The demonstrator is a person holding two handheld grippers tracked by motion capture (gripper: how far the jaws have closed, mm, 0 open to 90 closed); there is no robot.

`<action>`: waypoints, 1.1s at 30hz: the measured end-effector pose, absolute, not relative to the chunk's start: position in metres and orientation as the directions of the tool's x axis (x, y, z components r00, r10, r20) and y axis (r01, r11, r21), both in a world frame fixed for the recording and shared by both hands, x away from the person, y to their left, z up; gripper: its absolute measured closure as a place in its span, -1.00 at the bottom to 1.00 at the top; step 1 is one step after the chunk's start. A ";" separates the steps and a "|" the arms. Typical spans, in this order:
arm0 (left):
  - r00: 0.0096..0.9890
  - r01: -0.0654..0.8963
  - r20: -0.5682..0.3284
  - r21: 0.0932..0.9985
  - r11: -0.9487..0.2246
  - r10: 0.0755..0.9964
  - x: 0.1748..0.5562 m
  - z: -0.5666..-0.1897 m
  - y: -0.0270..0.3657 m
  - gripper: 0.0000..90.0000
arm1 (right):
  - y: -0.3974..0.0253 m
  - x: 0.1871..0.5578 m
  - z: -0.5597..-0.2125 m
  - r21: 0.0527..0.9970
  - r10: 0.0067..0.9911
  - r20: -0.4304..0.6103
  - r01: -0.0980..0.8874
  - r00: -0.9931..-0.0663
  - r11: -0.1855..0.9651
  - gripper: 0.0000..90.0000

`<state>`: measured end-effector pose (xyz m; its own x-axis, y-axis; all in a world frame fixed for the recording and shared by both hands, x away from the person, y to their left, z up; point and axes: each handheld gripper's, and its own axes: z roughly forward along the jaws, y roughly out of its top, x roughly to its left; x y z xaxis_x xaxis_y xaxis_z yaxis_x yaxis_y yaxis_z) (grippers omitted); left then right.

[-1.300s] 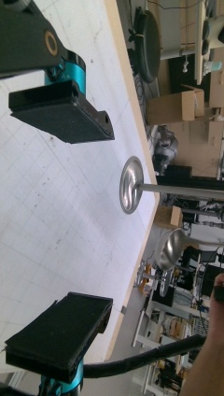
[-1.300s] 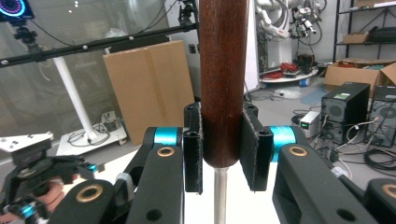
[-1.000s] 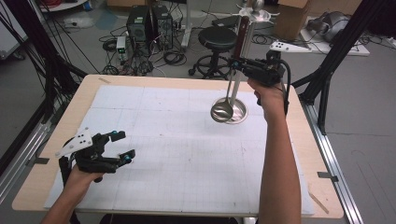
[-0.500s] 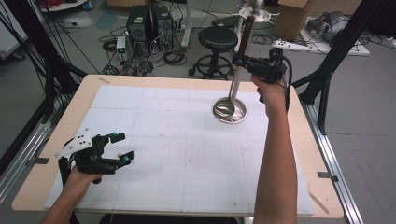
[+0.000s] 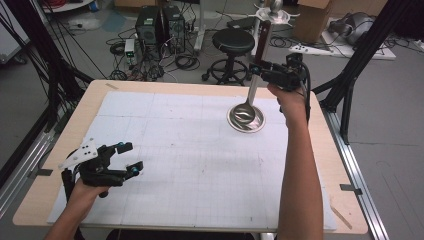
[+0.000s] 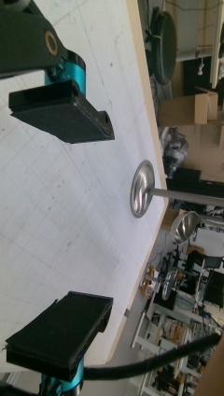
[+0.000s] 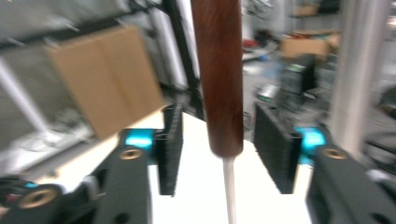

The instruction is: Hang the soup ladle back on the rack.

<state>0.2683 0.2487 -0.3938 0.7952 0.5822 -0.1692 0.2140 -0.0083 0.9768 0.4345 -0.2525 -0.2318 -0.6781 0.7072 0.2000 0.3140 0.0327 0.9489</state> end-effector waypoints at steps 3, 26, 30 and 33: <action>0.781 0.215 -0.169 0.977 -0.004 0.601 0.269 -0.395 0.252 -0.62 | -0.248 0.419 -0.236 0.938 0.784 0.101 0.322 -0.613 0.130 -0.23; 0.757 0.230 -0.178 0.973 -0.001 0.628 0.263 -0.405 0.256 -0.60 | -0.261 0.247 -0.369 0.968 0.773 0.081 0.235 -0.630 0.091 -0.63; 0.759 0.229 -0.173 0.973 -0.009 0.628 0.261 -0.406 0.254 -0.60 | -0.264 0.234 -0.383 0.960 0.782 0.062 0.251 -0.620 0.123 -0.63; 0.760 0.229 -0.175 0.973 -0.007 0.626 0.259 -0.407 0.252 -0.60 | -0.265 0.228 -0.386 0.957 0.792 0.059 0.260 -0.608 0.128 -0.63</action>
